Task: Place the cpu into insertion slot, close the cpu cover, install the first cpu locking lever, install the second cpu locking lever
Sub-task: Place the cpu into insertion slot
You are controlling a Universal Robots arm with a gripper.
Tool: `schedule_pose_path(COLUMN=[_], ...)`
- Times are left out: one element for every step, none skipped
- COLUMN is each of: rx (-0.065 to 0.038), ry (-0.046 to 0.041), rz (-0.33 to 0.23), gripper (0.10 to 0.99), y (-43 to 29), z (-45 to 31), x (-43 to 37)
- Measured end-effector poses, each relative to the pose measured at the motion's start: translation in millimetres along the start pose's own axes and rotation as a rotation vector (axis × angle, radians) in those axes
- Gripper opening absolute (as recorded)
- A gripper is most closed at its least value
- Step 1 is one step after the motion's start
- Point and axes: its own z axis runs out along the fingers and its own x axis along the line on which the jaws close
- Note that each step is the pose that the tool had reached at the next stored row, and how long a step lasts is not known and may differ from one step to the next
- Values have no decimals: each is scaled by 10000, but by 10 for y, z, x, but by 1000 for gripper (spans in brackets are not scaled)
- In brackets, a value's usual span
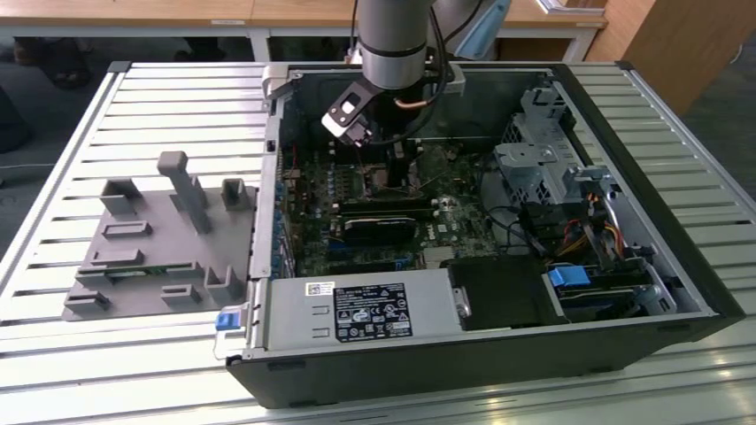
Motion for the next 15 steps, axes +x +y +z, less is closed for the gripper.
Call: schedule_pose_path(rx=[0,2,2,3,8,14,23,36,53,69,86,101,112,117,117], ry=[1,1,1,1,-1,-2,0,4,5,6,5,6,5,5,7], rz=[1,1,1,1,1,1,1,1,2,1,2,2,2,3,3], gripper=[596,533,533,478,420,420,361,361,302,243,184,184,125,125,106], y=[0,0,0,0,1,2,4,7,11,16,21,24,26,26,26], z=[-4,-7,-8,-9,-12,-18,-25,-32,-37,-42,-46,-50,-55,-58,-59], x=[-5,-11,-18,-24,-28,-31,-33,-34,-34,-34,-35,-36,-36,-36,-36])
